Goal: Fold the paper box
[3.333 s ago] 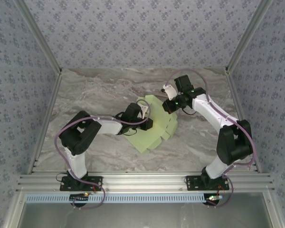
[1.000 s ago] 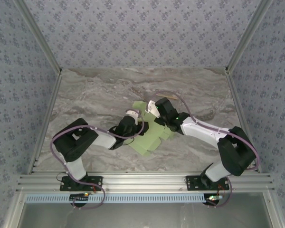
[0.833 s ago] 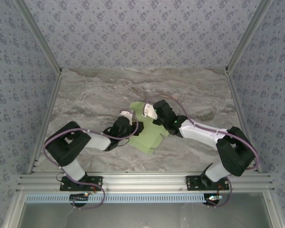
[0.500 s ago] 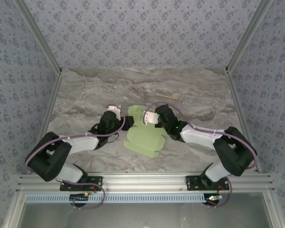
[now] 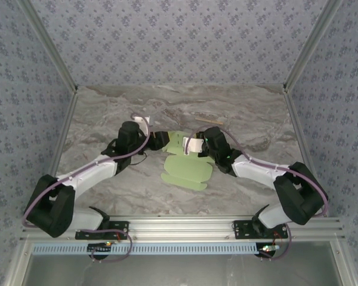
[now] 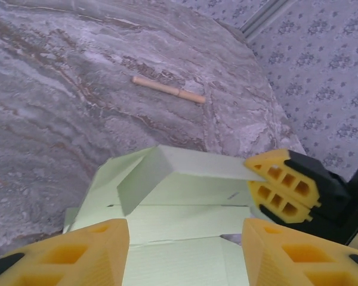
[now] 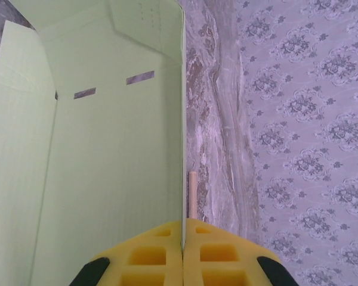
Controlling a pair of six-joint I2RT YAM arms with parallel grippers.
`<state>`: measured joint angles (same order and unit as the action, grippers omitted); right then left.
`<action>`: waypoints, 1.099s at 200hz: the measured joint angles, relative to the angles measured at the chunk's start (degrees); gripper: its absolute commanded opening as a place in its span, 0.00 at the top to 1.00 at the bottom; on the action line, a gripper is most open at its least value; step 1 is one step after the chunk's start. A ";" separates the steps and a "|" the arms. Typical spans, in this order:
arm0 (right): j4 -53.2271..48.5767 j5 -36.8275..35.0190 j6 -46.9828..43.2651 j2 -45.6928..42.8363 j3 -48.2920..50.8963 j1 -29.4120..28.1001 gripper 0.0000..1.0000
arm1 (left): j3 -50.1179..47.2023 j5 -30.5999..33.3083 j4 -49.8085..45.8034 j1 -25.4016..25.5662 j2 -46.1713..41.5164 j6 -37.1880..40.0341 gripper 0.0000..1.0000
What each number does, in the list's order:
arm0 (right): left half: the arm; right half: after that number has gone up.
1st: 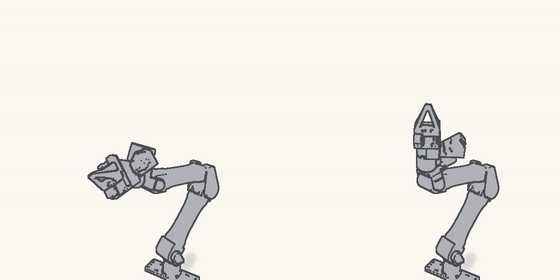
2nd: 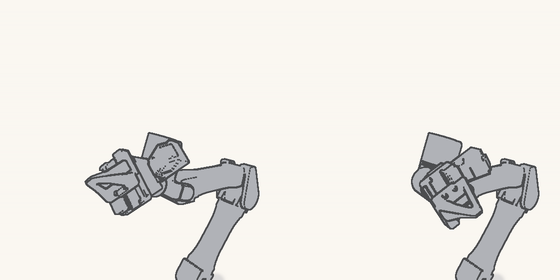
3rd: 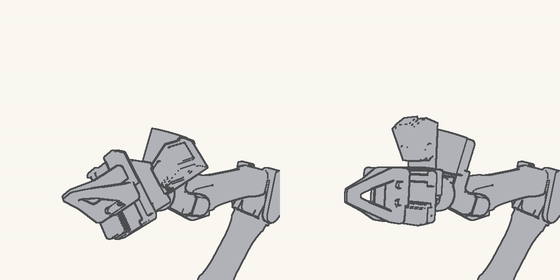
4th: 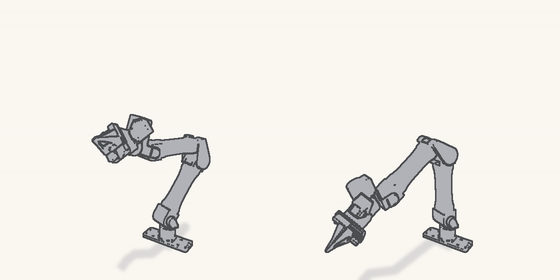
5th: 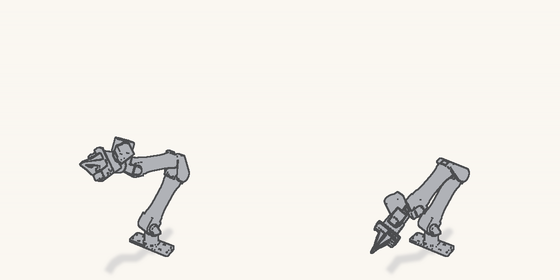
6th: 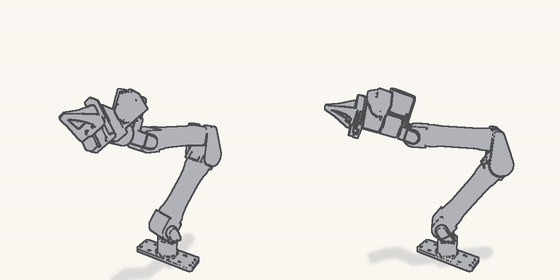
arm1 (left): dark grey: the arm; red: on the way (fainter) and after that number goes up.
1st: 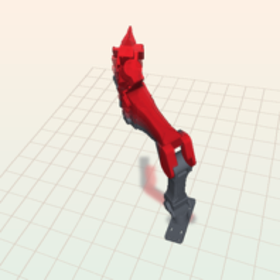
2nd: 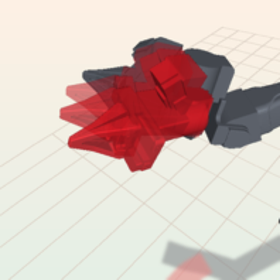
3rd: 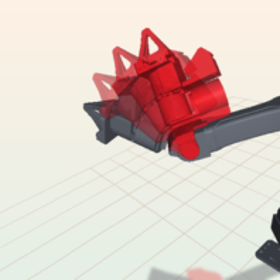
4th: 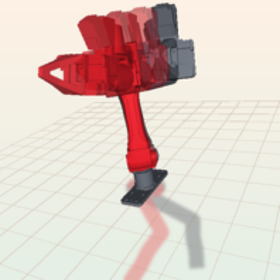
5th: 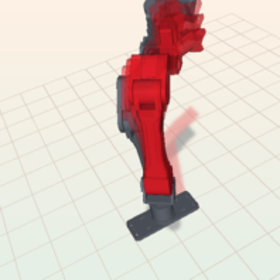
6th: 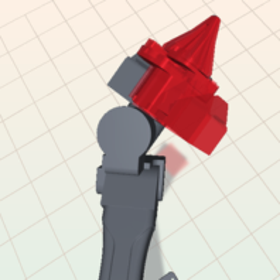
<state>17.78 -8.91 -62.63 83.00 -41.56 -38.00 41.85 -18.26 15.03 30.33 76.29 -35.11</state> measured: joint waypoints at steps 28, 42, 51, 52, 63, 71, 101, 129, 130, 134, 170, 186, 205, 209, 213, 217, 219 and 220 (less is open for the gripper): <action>-0.02 1.81 0.26 -0.35 0.00 0.26 1.00 | 4.68 -2.08 -3.28 0.09 2.95 0.11 0.44; -0.04 2.71 0.57 -0.85 0.00 0.48 1.00 | 7.32 -2.49 -5.33 0.31 4.85 0.17 0.43; -0.04 3.15 0.72 -1.27 -0.02 0.68 1.00 | 8.96 -2.64 -6.64 0.44 6.05 0.20 0.43; -0.04 3.19 0.74 -1.29 -0.02 0.68 1.00 | 9.16 -2.67 -6.82 0.44 6.23 0.20 0.43; -0.04 3.52 0.94 -1.75 -0.04 0.90 1.00 | 10.40 -2.86 -7.85 0.59 7.34 0.37 0.42; -0.04 3.69 1.14 -1.99 -0.07 0.92 1.00 | 10.93 -3.02 -8.41 0.63 7.93 0.37 0.42; -0.07 3.78 1.60 -2.08 -0.17 1.01 1.00 | 11.63 -3.45 -10.21 1.11 9.70 0.35 0.41; -0.07 3.76 1.79 -2.08 -0.17 1.01 1.00 | 12.26 -4.33 -10.58 2.25 10.67 0.35 0.42; -0.07 3.76 1.79 -2.08 -0.17 1.01 1.00 | 12.31 -4.44 -10.58 2.34 10.75 0.33 0.42; -0.07 3.74 1.79 -2.08 -0.17 1.01 1.00 | 12.46 -4.63 -10.58 2.45 10.88 0.33 0.42; 0.02 3.32 2.01 -2.08 -0.17 0.79 1.00 | 13.20 -6.71 -9.18 3.08 12.96 -0.85 0.43; 0.09 3.13 2.21 -2.08 -0.17 0.57 1.00 | 13.22 -7.28 -7.82 3.06 13.86 -2.23 0.43; 0.13 2.84 2.60 -2.08 -0.17 0.39 1.00 | 13.22 -7.87 -6.08 3.08 14.53 -4.07 0.44; 0.22 2.71 2.67 -2.08 -0.17 0.39 1.00 | 13.22 -7.96 -5.53 3.08 14.64 -4.42 0.45; 0.28 2.69 2.86 -2.08 -0.17 0.42 1.00 | 13.22 -8.02 -5.20 3.08 14.71 -4.66 0.45; 0.37 2.69 2.91 -2.08 -0.17 0.42 1.00 | 13.22 -8.13 -4.79 3.06 14.78 -5.05 0.45; 0.44 2.67 2.99 -2.08 -0.17 0.42 1.00 | 13.22 -8.13 -4.66 3.08 14.80 -5.14 0.45; 0.46 2.62 3.06 -2.08 -0.17 0.42 1.00 | 13.22 -8.15 -4.61 3.08 14.80 -5.11 0.45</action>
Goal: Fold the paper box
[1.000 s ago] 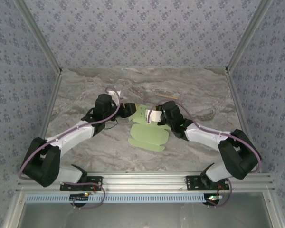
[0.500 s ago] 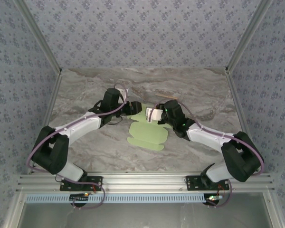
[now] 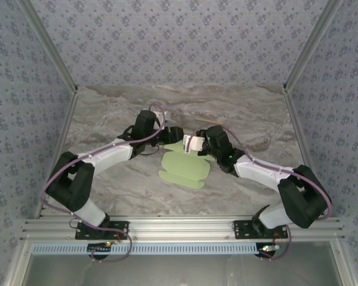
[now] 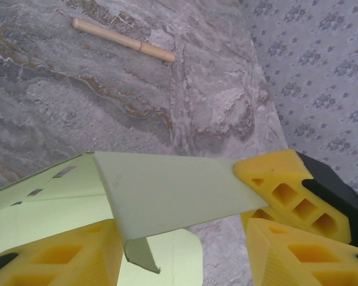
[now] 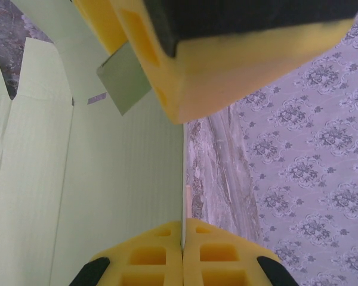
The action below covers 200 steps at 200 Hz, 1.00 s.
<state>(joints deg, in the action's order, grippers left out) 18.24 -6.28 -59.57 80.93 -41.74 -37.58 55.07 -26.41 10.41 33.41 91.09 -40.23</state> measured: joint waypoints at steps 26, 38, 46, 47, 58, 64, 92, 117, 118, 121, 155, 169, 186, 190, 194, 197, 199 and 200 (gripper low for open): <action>0.24 -0.37 0.20 0.00 0.00 0.00 1.00 | 0.00 0.72 0.48 0.00 0.02 -0.37 0.43; 0.24 -0.37 0.20 0.00 0.00 0.00 1.00 | 0.00 2.34 -0.15 -0.02 -0.20 0.13 0.42; 0.24 -0.35 0.20 0.00 0.00 0.00 1.00 | 0.00 3.54 -0.87 -0.02 -0.57 0.61 0.42; 0.24 -0.33 0.20 0.00 0.00 0.00 1.00 | 0.00 3.76 -1.05 -0.02 -0.63 0.70 0.42; 0.24 -0.33 0.22 0.00 0.00 0.00 1.00 | 0.00 5.35 -2.14 -0.02 -1.33 1.70 0.42; 0.22 -0.33 0.22 0.00 0.00 0.00 1.00 | 0.00 5.95 -2.64 -0.02 -1.66 2.12 0.42; 0.22 -0.33 0.22 0.00 0.02 0.00 1.00 | 0.35 7.41 -3.50 -0.07 -2.14 3.50 0.47; 0.22 -0.33 0.24 0.00 0.00 -0.07 1.00 | 0.61 7.65 -3.85 -0.07 -2.10 4.09 0.52; 0.22 -0.33 0.24 0.00 0.00 -0.07 1.00 | 0.61 7.63 -3.87 -0.07 -2.10 4.15 0.52; 0.22 -0.33 0.22 0.00 0.02 -0.07 1.00 | 0.63 7.63 -3.89 -0.07 -2.10 4.22 0.52; 0.22 -0.33 0.24 0.00 0.00 -0.22 1.00 | 1.95 7.63 -4.24 -0.07 -1.38 4.42 0.59; 0.22 -0.35 0.33 0.00 0.00 -0.22 1.00 | 2.54 7.61 -4.24 -0.07 -0.90 4.28 0.62; 0.22 -0.42 0.46 0.00 0.00 -0.26 1.00 | 2.71 7.58 -4.22 -0.07 -0.55 3.96 0.66; 0.22 -0.50 0.48 0.00 0.00 -0.28 1.00 | 2.71 7.61 -4.22 -0.07 -0.50 3.72 0.66; 0.22 -0.55 0.48 0.00 0.00 -0.31 1.00 | 2.73 7.58 -4.22 -0.07 -0.46 3.74 0.67; 0.22 -0.57 0.50 0.00 0.00 -0.33 1.00 | 2.78 7.61 -4.20 -0.07 -0.42 3.58 0.67; 0.22 -0.59 0.52 0.00 0.00 -0.33 1.00 | 2.82 7.61 -4.17 -0.07 -0.39 3.45 0.68; 0.22 -0.61 0.52 0.00 0.00 -0.33 1.00 | 2.84 7.61 -4.17 -0.07 -0.39 3.50 0.68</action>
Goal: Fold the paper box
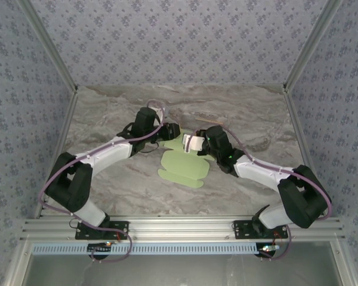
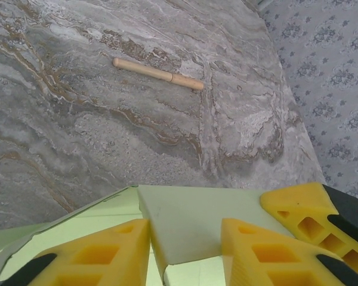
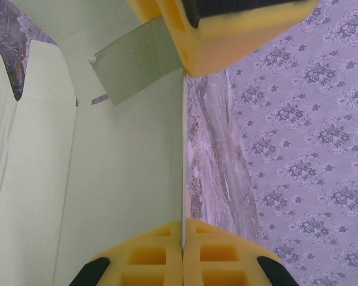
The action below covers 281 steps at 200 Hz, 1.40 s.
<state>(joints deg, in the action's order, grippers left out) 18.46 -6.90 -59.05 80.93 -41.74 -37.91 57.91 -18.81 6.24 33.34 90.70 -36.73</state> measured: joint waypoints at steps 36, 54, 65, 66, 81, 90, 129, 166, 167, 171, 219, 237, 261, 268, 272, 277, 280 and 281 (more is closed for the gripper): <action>-0.11 -1.09 0.13 0.02 0.00 0.00 1.00 | 0.74 0.00 0.57 0.07 1.25 -1.07 0.73; -0.22 -1.55 0.13 0.13 0.00 0.00 1.00 | 1.33 0.04 0.61 0.22 1.90 -1.46 0.76; -0.22 -1.88 0.15 0.20 0.00 0.00 1.00 | 1.55 0.17 0.76 0.22 2.14 -1.81 0.78; -0.22 -1.90 0.15 0.20 0.00 0.00 1.00 | 1.55 0.17 0.79 0.22 2.16 -1.81 0.78; -0.24 -2.16 0.15 0.35 0.00 0.00 1.00 | 1.64 0.22 0.83 0.22 2.38 -1.99 0.79; -0.22 -2.29 0.13 0.46 0.00 -0.02 1.00 | 1.64 0.31 0.83 0.22 2.43 -1.99 0.77; -0.26 -2.23 0.15 0.50 0.00 0.04 1.00 | 1.64 3.04 -0.17 0.87 2.29 -1.14 0.59; -2.21 -0.81 1.40 0.50 -0.68 1.05 1.00 | -1.92 6.21 -1.14 0.94 -3.15 1.68 0.44; -2.32 -0.76 1.46 0.50 -0.70 1.09 1.00 | -2.10 6.21 -1.11 0.94 -3.34 1.77 0.44; -2.80 -0.59 1.73 0.50 -0.92 1.31 1.00 | -3.10 6.40 -0.94 0.90 -4.50 1.84 0.44; -9.20 4.20 6.88 0.50 -4.72 4.68 1.00 | -17.59 4.37 5.20 0.85 -15.28 5.33 0.42; -12.17 7.02 9.27 0.50 -6.75 6.29 1.00 | -21.46 2.69 7.67 0.98 -15.28 6.80 0.41; -16.98 10.95 12.15 0.50 -10.21 8.17 1.00 | -22.40 1.44 9.20 2.03 -12.72 9.81 0.41; -18.97 12.35 13.00 0.50 -11.52 8.76 1.00 | -22.40 1.42 10.19 2.32 -11.78 10.91 0.41; -19.87 13.00 13.35 0.50 -12.20 9.03 1.00 | -22.40 1.42 10.60 2.43 -11.34 11.41 0.41; -21.27 14.01 13.90 0.50 -13.16 9.44 1.00 | -22.38 1.40 11.15 2.51 -10.67 12.22 0.41; -21.94 14.56 14.32 0.50 -13.70 9.64 1.00 | -22.38 1.42 11.39 2.64 -10.23 12.66 0.40; -22.36 14.86 14.58 0.50 -13.97 9.77 1.00 | -22.38 1.44 11.45 2.67 -10.12 12.79 0.40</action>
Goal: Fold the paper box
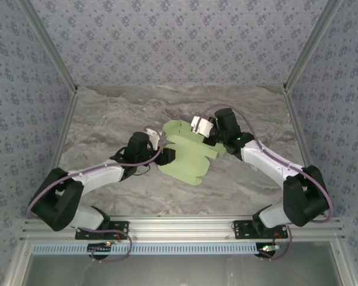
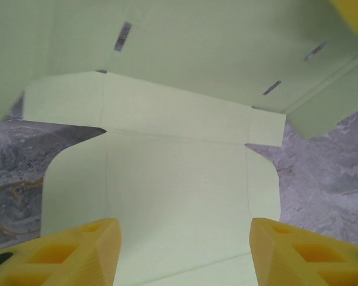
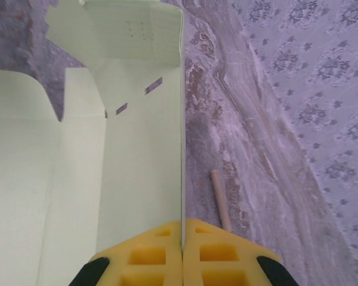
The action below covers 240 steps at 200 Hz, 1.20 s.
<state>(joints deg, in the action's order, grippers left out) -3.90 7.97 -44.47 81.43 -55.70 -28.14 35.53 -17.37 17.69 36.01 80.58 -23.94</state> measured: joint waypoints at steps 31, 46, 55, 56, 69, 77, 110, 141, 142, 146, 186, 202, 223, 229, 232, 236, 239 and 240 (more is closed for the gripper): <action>-6.29 4.94 3.41 0.13 -4.72 1.86 1.00 | 1.77 0.26 0.70 0.02 5.05 4.70 0.39; -8.31 6.36 4.33 0.39 -5.77 2.21 1.00 | 3.72 1.27 0.59 0.00 7.30 6.82 0.39; -9.22 6.93 4.66 0.63 -6.03 2.19 1.00 | 4.63 1.60 0.70 -0.33 8.13 7.72 0.38; -9.33 7.04 4.66 0.68 -6.08 2.19 1.00 | 4.70 1.60 0.72 -0.35 8.17 7.78 0.38; -10.62 7.74 4.87 1.25 -6.29 2.19 1.00 | 5.77 1.75 1.01 -1.16 8.96 8.83 0.37; -11.32 8.17 5.07 1.70 -6.36 2.19 1.00 | 6.29 1.77 1.27 -1.81 9.33 9.25 0.36; -12.55 9.11 5.40 2.93 -6.38 2.19 1.00 | 8.41 1.73 1.97 -4.90 11.63 10.49 0.34; -13.16 9.84 5.75 3.06 -6.40 2.19 1.00 | 9.62 1.62 1.84 -6.12 14.45 11.34 0.33; -13.20 9.86 5.75 3.06 -6.38 2.19 1.00 | 9.68 1.55 1.84 -6.12 14.53 11.37 0.33; -13.25 9.90 5.77 3.06 -6.40 2.19 1.00 | 9.81 1.51 1.84 -6.12 14.80 11.50 0.33; -13.29 10.84 6.60 3.13 -6.49 2.58 1.00 | 11.67 0.00 2.08 -6.12 18.01 12.00 0.32; -13.84 11.30 7.43 3.23 -6.49 2.93 1.00 | 11.69 -0.48 2.78 -6.12 18.99 12.15 0.30; -14.53 12.41 9.01 4.00 -7.13 3.69 1.00 | 11.69 -1.33 4.85 -6.12 20.17 12.15 0.29; -14.93 12.76 9.35 4.35 -7.58 3.93 1.00 | 11.69 -1.49 5.33 -6.12 20.48 12.17 0.29; -15.15 12.96 9.66 4.55 -7.85 4.09 1.00 | 11.69 -1.51 5.68 -6.12 20.63 12.20 0.29; -15.63 13.27 10.10 4.85 -8.37 4.31 1.00 | 11.69 -1.53 6.08 -6.12 20.79 12.28 0.28; -15.91 13.57 10.36 5.05 -8.70 4.50 1.00 | 11.69 -1.53 6.27 -6.12 20.85 12.39 0.28; -16.04 13.62 10.43 5.11 -8.79 4.55 1.00 | 11.69 -1.53 6.43 -6.12 20.90 12.39 0.28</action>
<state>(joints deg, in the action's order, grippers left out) -19.94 21.58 -34.04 86.54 -64.49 -23.59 47.22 -18.90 24.12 29.89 101.47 -11.55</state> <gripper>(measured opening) 0.070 0.710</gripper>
